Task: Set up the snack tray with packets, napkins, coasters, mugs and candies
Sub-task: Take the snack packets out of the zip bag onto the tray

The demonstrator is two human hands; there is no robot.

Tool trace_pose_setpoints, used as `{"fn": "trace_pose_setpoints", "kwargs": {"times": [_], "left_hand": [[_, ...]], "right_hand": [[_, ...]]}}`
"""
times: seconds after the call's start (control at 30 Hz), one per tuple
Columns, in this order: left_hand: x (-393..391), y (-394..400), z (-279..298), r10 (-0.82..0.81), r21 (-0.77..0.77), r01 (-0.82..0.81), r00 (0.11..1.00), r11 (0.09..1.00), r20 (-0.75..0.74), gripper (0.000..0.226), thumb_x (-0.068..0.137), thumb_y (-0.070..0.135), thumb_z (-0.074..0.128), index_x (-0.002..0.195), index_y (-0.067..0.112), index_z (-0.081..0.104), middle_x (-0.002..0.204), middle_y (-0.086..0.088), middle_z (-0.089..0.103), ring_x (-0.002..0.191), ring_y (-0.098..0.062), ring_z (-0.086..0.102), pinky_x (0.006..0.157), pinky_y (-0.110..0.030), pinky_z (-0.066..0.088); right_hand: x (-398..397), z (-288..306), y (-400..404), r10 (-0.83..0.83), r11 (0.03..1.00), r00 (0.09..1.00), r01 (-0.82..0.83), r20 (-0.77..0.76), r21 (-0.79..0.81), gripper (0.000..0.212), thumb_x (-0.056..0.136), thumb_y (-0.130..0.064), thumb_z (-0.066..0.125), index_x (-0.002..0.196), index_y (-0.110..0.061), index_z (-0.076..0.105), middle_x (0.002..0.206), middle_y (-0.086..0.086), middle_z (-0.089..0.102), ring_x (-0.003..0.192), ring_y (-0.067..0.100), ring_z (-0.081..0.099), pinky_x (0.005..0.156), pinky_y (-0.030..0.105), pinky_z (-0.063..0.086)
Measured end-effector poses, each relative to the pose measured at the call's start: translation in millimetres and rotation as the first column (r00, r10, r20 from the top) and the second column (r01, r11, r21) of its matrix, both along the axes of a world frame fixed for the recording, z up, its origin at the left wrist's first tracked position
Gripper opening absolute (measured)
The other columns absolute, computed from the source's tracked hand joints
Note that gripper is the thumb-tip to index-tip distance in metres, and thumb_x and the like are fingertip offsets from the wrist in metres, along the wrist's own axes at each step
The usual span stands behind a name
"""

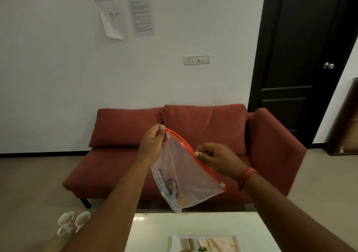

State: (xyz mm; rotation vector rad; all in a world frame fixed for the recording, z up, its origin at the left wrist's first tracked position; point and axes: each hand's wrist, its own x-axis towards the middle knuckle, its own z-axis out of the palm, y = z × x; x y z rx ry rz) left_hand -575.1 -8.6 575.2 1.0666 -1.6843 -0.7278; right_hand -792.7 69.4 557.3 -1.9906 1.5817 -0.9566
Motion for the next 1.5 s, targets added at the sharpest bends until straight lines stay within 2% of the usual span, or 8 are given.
{"fn": "trace_pose_setpoints", "kwargs": {"times": [0.23,0.37,0.6,0.8,0.97,1.1,1.3,1.5], "left_hand": [[-5,6,-4,-0.013,0.053,0.014,1.000,0.999,-0.014,0.036,0.105,0.031,0.038,0.078,0.012,0.051,0.071,0.003,0.055,0.063,-0.006,0.050,0.063,-0.022,0.044],[-10,8,-3,-0.024,0.048,0.026,0.999,0.999,-0.041,0.040,0.105,0.030,0.038,0.085,0.000,0.053,0.073,0.000,0.057,0.066,-0.007,0.052,0.067,-0.022,0.047],[-20,11,-2,-0.043,0.041,0.046,0.997,0.998,-0.058,0.034,0.106,0.028,0.038,0.081,0.011,0.054,0.074,0.000,0.057,0.065,-0.006,0.052,0.062,-0.014,0.046],[-24,14,-8,-0.040,0.072,0.045,0.997,0.996,-0.066,0.033,0.105,0.028,0.039,0.080,0.013,0.055,0.072,0.003,0.057,0.067,-0.008,0.053,0.070,-0.026,0.050],[-33,17,-21,0.004,0.212,0.027,0.990,0.977,-0.144,0.019,0.100,0.038,0.050,0.106,0.023,0.060,0.093,0.000,0.064,0.084,-0.012,0.063,0.083,-0.034,0.056],[-49,38,-31,0.087,0.384,-0.007,0.977,0.923,-0.192,0.062,0.091,0.043,0.064,0.140,0.017,0.038,0.108,0.003,0.059,0.099,-0.013,0.062,0.090,-0.036,0.053],[-66,59,-42,0.127,0.691,0.152,0.934,0.707,-0.335,0.019,0.094,0.034,0.061,0.100,0.016,0.063,0.091,-0.004,0.071,0.081,-0.018,0.067,0.070,-0.035,0.055],[-72,54,-39,0.204,0.699,0.109,0.914,0.707,-0.349,0.013,0.096,0.015,0.050,0.099,0.010,0.061,0.085,-0.008,0.064,0.075,-0.021,0.060,0.062,-0.030,0.050]], "right_hand": [[7,-7,-4,-0.053,0.998,0.999,0.053,-0.011,-0.047,0.014,0.093,-0.024,0.062,0.096,-0.023,0.075,0.086,-0.011,0.071,0.079,0.004,0.065,0.077,0.026,0.055],[12,-12,-7,-0.053,0.998,0.997,0.051,-0.059,-0.029,0.011,0.091,-0.026,0.064,0.093,-0.026,0.075,0.082,-0.012,0.070,0.078,0.003,0.063,0.075,0.026,0.054],[23,-6,-4,-0.076,0.997,0.995,0.077,0.065,-0.008,0.025,0.093,-0.041,0.060,0.073,-0.028,0.068,0.063,-0.009,0.062,0.059,0.006,0.056,0.060,0.025,0.047],[20,-11,-6,-0.120,0.992,0.992,0.118,-0.047,-0.049,0.018,0.090,-0.018,0.062,0.075,-0.022,0.069,0.062,-0.013,0.058,0.062,0.002,0.055,0.063,0.024,0.039],[26,-14,-9,-0.188,0.981,0.982,0.189,0.023,-0.031,0.026,0.084,-0.024,0.072,0.066,-0.013,0.058,0.061,-0.005,0.056,0.061,0.012,0.052,0.062,0.030,0.042],[33,-20,-11,-0.244,0.968,0.966,0.248,0.086,-0.028,0.028,0.083,-0.029,0.073,0.071,-0.008,0.061,0.064,0.000,0.061,0.059,0.013,0.052,0.055,0.028,0.039],[41,-29,-8,-0.236,0.971,0.963,0.238,0.132,0.000,0.013,0.085,-0.014,0.068,0.073,-0.014,0.063,0.068,-0.002,0.064,0.062,0.011,0.058,0.056,0.029,0.046],[43,-30,-2,-0.195,0.979,0.961,0.180,0.196,0.091,0.011,0.093,-0.014,0.062,0.082,-0.014,0.063,0.074,-0.004,0.064,0.066,0.008,0.059,0.058,0.015,0.046]]}}
